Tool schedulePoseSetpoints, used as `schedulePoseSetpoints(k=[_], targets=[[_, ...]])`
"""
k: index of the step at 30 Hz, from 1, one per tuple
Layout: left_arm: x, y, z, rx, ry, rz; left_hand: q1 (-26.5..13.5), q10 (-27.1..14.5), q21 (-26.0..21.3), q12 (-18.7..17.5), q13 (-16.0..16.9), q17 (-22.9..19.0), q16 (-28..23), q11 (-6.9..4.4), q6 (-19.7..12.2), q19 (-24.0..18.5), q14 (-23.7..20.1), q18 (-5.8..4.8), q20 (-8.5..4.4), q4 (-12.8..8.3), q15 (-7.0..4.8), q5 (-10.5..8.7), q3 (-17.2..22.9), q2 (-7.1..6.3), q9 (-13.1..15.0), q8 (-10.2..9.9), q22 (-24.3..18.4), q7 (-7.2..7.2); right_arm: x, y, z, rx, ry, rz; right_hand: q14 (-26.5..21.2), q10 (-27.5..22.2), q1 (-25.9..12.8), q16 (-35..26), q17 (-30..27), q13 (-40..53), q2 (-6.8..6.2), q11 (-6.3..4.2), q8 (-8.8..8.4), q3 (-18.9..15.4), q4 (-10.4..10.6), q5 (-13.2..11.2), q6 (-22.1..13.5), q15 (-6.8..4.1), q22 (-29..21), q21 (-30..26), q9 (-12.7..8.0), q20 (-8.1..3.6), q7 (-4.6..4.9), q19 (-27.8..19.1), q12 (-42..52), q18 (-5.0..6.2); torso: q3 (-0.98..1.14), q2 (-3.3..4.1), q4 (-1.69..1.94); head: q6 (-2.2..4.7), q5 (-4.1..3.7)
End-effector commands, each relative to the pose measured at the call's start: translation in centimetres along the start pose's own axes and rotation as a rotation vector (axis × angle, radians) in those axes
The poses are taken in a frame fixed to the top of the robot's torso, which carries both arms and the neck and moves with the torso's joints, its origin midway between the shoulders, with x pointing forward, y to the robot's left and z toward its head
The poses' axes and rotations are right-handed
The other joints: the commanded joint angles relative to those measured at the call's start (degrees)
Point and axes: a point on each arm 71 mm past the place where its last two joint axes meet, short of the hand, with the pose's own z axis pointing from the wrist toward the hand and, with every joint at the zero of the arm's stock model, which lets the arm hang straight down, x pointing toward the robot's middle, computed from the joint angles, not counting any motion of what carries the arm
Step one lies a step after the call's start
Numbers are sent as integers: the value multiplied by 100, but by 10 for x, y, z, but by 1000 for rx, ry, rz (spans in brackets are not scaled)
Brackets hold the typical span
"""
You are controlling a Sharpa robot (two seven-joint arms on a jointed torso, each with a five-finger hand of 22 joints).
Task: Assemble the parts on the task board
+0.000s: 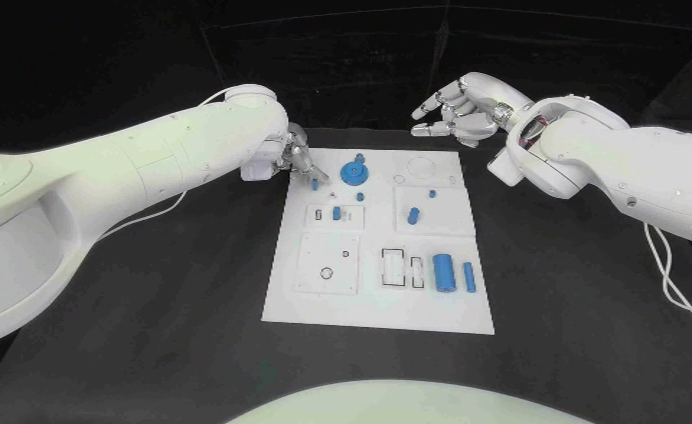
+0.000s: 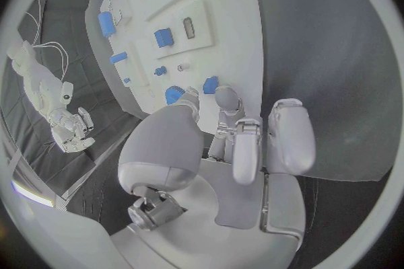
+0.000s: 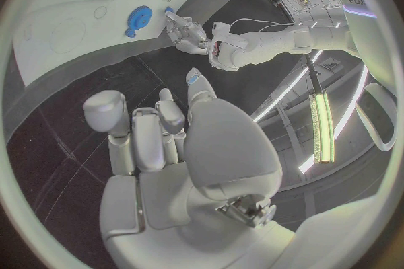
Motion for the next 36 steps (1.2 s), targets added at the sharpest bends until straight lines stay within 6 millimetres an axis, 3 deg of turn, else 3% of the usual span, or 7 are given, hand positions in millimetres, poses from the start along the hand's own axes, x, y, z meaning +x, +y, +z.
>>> schedulePoseSetpoints(k=[1,9,22,26,28,31,36], targets=[[0,-2,0,14,1,9,111,41,33,14,-11,1510,18,17,55,50,595,3,0,-73,-47,-11,8,44,-15,26,10,-3,0,2,1,-8,4,-2,123,-55,-7,-28,4,-7,54,0,33,-27,10,34,-32,-26,-3,-28,-9,-15,-7,-21,-13,34,0,1,-2,-4,-2],[1,-4,0,44,23,-12,530,30,17,-9,-49,1510,18,17,45,47,595,5,-2,-375,-48,-11,187,237,-57,30,5,1,0,2,1,-8,3,-2,123,-55,-7,-28,4,-7,54,0,33,-27,10,34,-32,-26,-3,-28,-9,-15,-7,-21,-13,34,-1,0,-2,-12,-9],[1,-5,0,65,26,-26,727,29,19,-25,-73,1510,18,8,57,50,595,3,0,-571,-49,-14,358,420,-100,28,23,-12,0,2,1,-8,3,-2,123,-55,-7,-28,4,-7,54,0,33,-27,10,34,-32,-26,-3,-28,-9,-15,-7,-21,-13,34,-1,0,1,-45,1],[0,-5,0,72,8,-36,1070,40,22,-27,-62,1510,18,-43,71,52,595,4,-19,-842,-81,-26,648,612,-105,50,35,-72,-1,1,1,-7,1,-2,123,-55,-7,-28,4,-7,54,0,33,-27,10,34,-32,-26,-3,-28,-9,-15,-7,-21,-13,34,0,-2,0,-48,1],[-1,-5,0,77,-2,-42,1377,33,12,-49,-62,1510,18,-70,43,48,595,8,-50,-1110,-115,-25,944,693,-93,67,28,-101,-1,1,1,-6,1,-2,123,-55,-7,-28,4,-7,54,0,33,-27,10,34,-32,-26,-3,-28,-9,-15,-7,-21,-13,34,0,-2,-1,-48,1],[-1,-4,-2,86,-21,-52,1522,47,1,-74,-64,1510,18,-70,3,44,595,6,-63,-1344,-115,-24,1300,687,-65,101,21,-92,-1,0,1,-6,0,-3,123,-55,-7,-28,4,-7,54,0,33,-27,10,34,-32,-26,-3,-28,-9,-15,-7,-21,-13,34,-1,-3,2,-55,1],[0,-1,-7,111,-52,-89,1224,109,-9,-100,-81,1510,18,-54,-36,45,595,5,-49,-1521,-96,-35,1970,497,7,204,29,-73,-1,0,1,-5,0,-3,123,-55,-7,-28,4,-7,54,0,33,-27,10,34,-32,-26,-3,-28,-9,-15,-7,-21,-13,34,4,-3,5,-59,60]])
